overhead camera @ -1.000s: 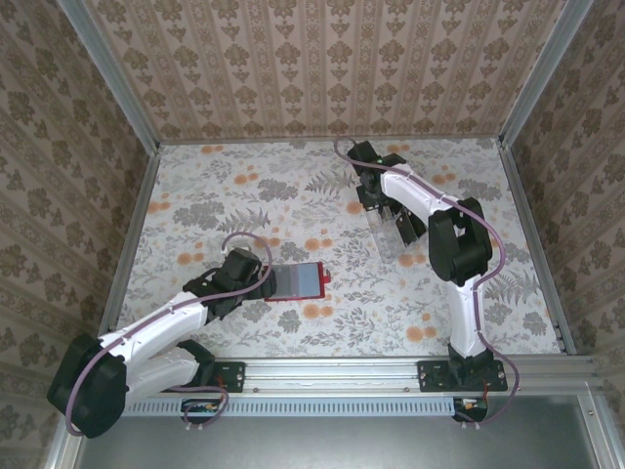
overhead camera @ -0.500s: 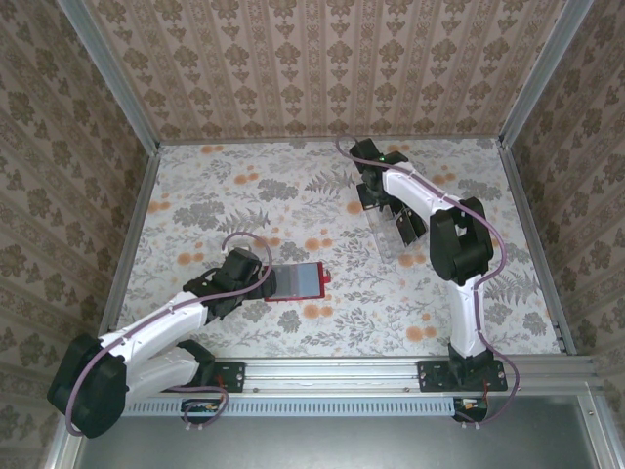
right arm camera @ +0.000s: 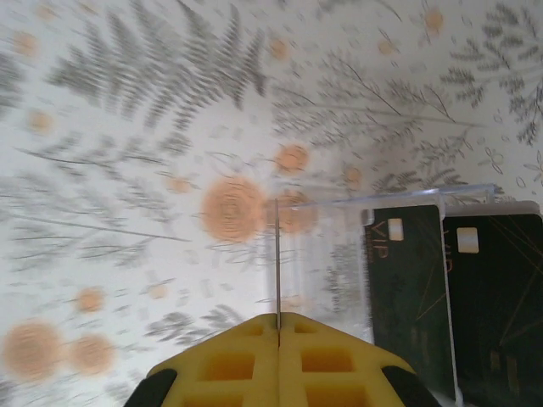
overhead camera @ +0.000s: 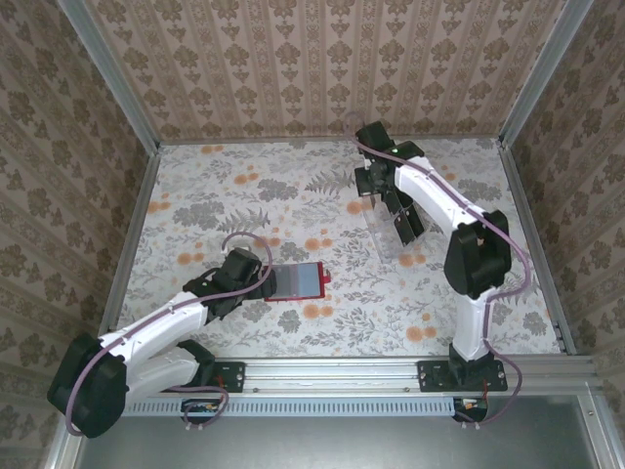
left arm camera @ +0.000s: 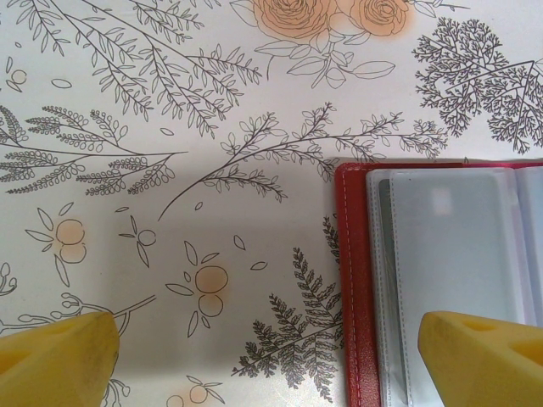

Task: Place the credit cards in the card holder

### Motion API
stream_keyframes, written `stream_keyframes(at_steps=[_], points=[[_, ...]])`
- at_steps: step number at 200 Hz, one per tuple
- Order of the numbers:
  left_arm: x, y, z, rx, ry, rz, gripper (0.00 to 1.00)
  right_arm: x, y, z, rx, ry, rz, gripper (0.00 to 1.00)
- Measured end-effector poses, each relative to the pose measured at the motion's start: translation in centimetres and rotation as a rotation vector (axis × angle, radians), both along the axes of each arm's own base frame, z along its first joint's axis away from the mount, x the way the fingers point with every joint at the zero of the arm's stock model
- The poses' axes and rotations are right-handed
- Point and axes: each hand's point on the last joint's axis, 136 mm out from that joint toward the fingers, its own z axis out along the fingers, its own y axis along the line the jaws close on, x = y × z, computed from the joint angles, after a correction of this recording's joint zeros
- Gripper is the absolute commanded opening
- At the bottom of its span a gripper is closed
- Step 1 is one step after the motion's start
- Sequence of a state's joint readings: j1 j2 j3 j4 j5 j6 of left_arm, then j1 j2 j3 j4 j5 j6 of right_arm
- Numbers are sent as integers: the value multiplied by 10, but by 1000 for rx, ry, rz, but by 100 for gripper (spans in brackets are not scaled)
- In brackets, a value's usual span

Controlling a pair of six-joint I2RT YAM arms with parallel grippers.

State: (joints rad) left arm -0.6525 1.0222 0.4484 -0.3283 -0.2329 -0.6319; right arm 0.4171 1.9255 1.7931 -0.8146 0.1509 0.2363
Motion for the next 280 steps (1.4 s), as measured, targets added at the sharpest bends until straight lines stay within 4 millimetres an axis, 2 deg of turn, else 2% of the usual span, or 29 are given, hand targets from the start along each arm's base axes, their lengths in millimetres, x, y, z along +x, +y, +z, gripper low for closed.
stream_keyframes(at_steps=[23, 41, 51, 64, 89, 102, 123, 151, 187, 280], points=[[0, 1, 0, 2, -2, 2, 100, -31, 39, 30, 102, -67, 57, 0], [0, 1, -1, 8, 1, 4, 100, -61, 71, 30, 185, -66, 103, 0], [0, 2, -2, 15, 3, 7, 100, -78, 89, 22, 226, -48, 122, 0], [1, 3, -2, 21, 2, 11, 100, -102, 111, 0, 267, -3, 135, 0], [1, 6, -3, 32, 0, 17, 100, -140, 137, -42, 308, 78, 126, 0], [1, 7, -3, 37, 1, 20, 100, -155, 147, -55, 326, 105, 116, 0], [0, 8, -3, 41, -1, 23, 100, -172, 168, -65, 374, 110, 102, 0], [0, 8, -2, 39, -2, 25, 100, -181, 189, -77, 419, 116, 75, 0], [1, 8, -1, 36, -7, 26, 100, -183, 198, -95, 414, 113, 32, 0], [1, 8, 0, 32, -12, 26, 100, -176, 179, -115, 333, 55, -52, 0]])
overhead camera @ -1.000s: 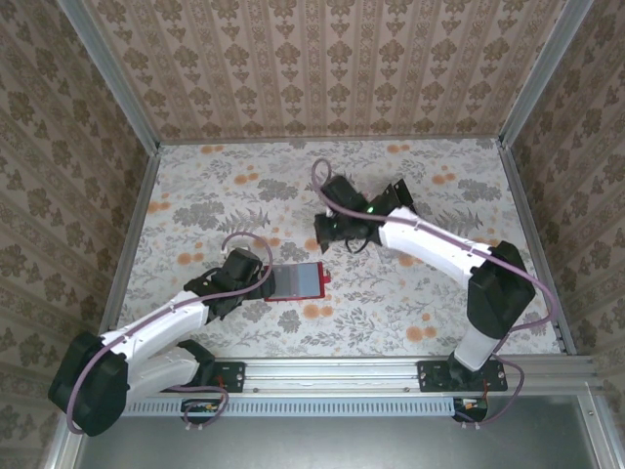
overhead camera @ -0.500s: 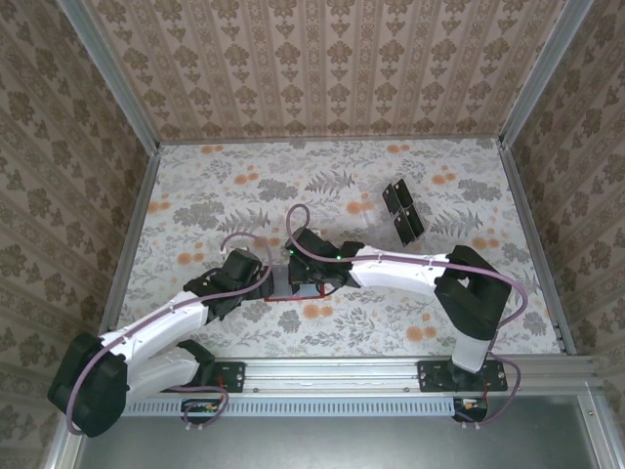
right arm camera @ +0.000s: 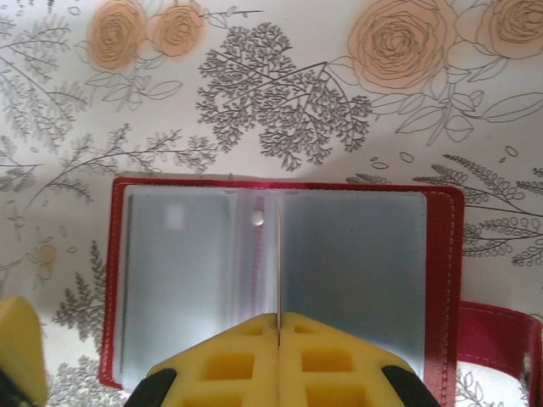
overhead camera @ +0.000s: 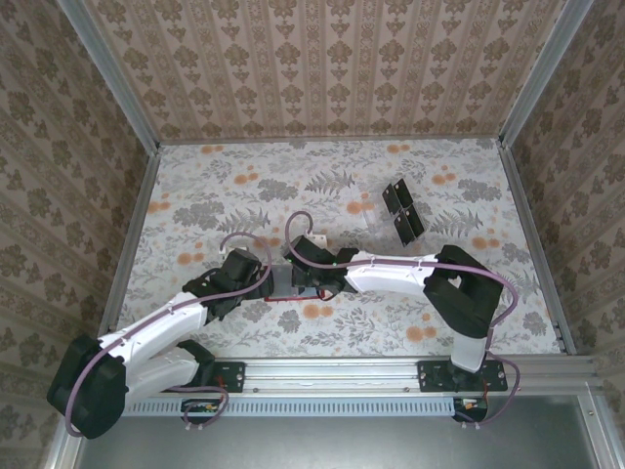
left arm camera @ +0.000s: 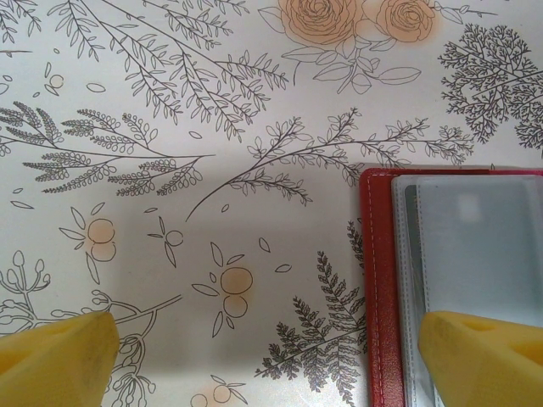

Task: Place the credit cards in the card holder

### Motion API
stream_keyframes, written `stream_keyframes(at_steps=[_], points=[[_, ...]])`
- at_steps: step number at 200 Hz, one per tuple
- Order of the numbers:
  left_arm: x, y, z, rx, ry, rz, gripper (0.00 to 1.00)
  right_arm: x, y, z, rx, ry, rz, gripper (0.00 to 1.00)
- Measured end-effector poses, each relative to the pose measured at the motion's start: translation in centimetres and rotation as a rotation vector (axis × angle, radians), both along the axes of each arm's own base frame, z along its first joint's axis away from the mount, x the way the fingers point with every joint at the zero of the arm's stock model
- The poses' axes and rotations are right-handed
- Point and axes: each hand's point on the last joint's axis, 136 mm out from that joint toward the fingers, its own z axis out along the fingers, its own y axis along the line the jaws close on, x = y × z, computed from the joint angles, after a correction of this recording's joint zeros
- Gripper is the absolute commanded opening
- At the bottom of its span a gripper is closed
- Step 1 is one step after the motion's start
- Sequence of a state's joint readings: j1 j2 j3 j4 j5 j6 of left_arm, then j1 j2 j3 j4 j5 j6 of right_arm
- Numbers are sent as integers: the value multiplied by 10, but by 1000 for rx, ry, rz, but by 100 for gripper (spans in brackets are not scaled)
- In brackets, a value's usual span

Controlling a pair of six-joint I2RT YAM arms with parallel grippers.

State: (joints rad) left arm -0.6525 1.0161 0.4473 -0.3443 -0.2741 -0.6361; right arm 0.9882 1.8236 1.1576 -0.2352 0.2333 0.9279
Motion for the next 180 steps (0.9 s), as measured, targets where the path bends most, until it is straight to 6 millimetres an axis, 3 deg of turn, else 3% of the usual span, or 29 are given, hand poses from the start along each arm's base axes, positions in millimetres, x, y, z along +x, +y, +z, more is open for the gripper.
stream_keyframes(at_steps=[51, 115, 180], points=[[0, 0, 0, 0, 0, 0, 100, 2, -20, -12, -34, 5, -32, 0], [-1, -2, 0, -7, 4, -5, 100, 10, -49, -9, -38, -4, -82, 0], [0, -8, -4, -20, 19, -24, 100, 8, -54, -4, -21, -9, -77, 0]])
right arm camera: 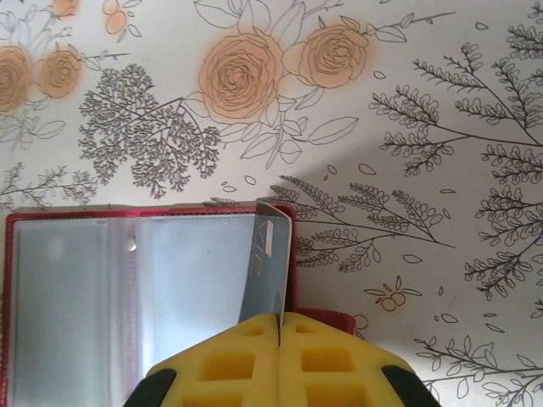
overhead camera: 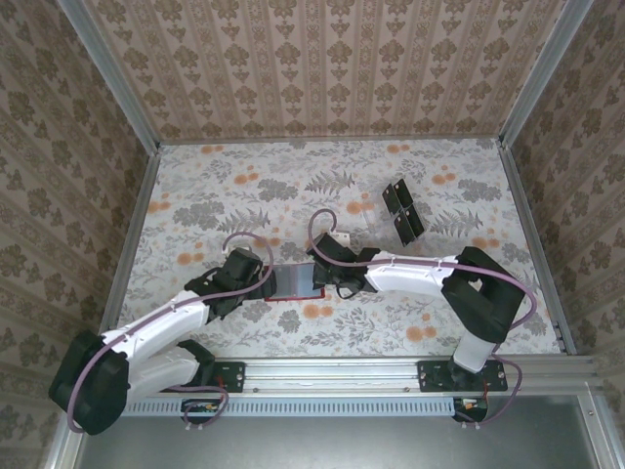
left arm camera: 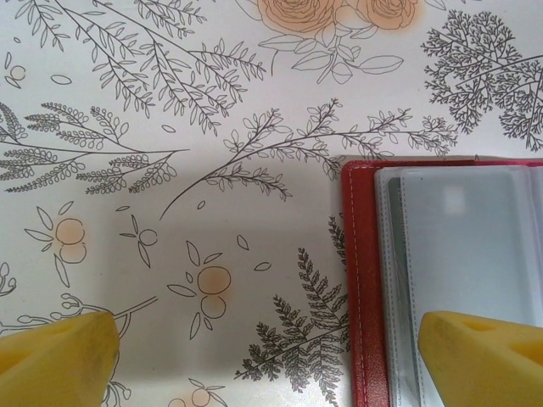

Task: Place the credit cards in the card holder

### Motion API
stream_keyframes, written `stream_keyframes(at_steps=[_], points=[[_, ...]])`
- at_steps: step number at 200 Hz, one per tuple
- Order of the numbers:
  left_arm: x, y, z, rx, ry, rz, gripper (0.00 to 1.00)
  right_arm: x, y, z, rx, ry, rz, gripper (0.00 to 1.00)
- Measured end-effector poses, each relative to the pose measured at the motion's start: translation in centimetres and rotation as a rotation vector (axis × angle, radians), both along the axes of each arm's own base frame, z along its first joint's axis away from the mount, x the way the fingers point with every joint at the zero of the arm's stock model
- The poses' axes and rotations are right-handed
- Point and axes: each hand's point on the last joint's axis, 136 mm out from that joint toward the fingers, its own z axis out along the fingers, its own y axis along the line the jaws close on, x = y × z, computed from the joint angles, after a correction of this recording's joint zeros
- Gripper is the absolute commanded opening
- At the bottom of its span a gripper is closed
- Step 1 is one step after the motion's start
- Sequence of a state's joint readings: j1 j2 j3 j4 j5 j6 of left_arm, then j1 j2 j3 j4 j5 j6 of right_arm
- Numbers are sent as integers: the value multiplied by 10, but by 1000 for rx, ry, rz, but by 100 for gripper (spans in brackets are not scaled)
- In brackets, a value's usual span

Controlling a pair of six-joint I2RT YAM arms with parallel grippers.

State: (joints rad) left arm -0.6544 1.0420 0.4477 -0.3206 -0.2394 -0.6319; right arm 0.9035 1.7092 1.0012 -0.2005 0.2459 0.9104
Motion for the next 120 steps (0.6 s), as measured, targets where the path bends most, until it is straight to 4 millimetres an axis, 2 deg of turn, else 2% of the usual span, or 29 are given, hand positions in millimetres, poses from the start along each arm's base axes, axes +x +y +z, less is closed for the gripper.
stream_keyframes(at_steps=[49, 90, 120], points=[[0, -1, 0, -1, -2, -5, 100, -8, 18, 11, 58, 15, 67, 0], [0, -1, 1, 0, -5, -4, 100, -10, 48, 30, 117, -1, 118, 0], [0, -1, 1, 0, -6, -3, 100, -10, 61, 22, 115, 14, 129, 0]])
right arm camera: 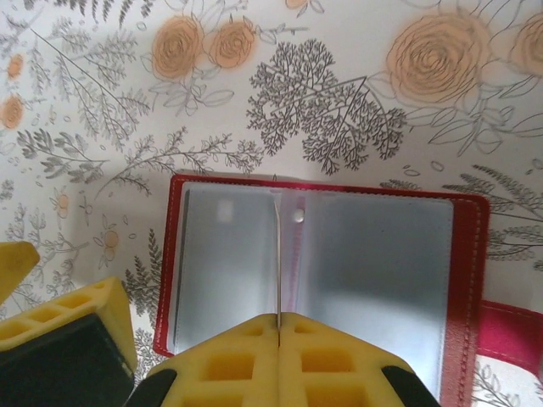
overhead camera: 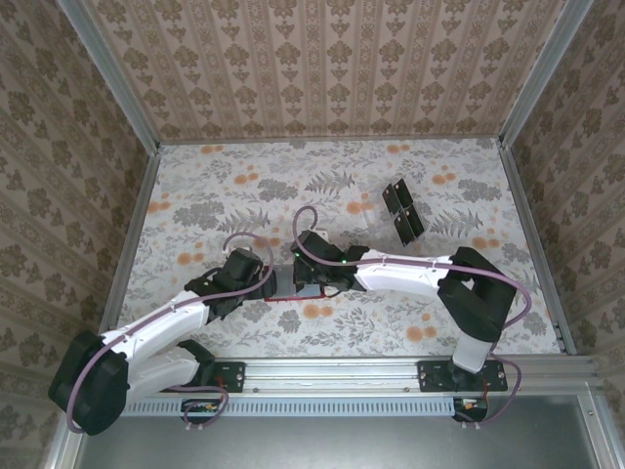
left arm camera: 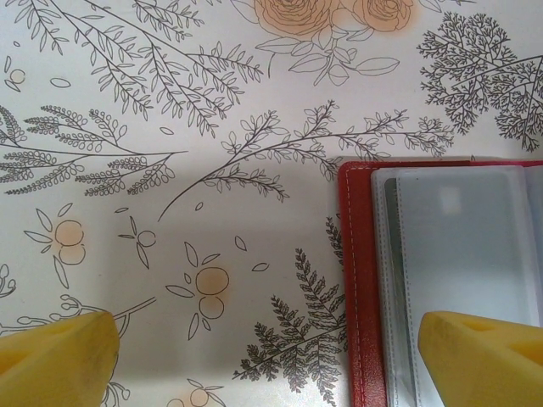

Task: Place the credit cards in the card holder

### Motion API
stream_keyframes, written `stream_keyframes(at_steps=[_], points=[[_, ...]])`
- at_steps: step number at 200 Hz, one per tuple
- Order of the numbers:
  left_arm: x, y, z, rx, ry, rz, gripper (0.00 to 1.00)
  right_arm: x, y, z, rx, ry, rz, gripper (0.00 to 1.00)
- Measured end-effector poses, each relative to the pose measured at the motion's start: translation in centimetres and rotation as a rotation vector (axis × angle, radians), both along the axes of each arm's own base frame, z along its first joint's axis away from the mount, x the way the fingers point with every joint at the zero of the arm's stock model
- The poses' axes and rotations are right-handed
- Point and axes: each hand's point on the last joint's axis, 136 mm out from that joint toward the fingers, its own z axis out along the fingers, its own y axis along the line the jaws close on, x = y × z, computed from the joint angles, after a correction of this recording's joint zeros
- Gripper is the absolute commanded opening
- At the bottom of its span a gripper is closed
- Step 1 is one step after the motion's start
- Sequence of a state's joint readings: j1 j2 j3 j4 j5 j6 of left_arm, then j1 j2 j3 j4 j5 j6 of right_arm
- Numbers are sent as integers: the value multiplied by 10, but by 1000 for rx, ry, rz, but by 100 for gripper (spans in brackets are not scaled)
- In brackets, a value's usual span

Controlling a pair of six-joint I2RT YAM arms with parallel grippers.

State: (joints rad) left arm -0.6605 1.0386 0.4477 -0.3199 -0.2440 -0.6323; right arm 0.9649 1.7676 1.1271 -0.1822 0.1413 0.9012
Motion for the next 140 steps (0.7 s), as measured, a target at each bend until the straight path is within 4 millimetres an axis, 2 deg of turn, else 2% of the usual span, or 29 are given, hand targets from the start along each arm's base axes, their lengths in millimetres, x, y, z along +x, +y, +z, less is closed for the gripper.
stream_keyframes(at_steps=[38, 81, 120, 140], points=[[1, 0, 2, -4, -8, 1, 100, 1, 5, -25, -36, 36, -9, 0], [2, 0, 6, -9, -22, 4, 100, 5, 8, -26, -42, 29, -17, 0], [2, 0, 8, -15, -31, 4, 100, 7, 0, -28, -76, 15, -31, 0], [2, 0, 8, -16, -31, 4, 100, 6, -10, -31, -98, 10, -36, 0]])
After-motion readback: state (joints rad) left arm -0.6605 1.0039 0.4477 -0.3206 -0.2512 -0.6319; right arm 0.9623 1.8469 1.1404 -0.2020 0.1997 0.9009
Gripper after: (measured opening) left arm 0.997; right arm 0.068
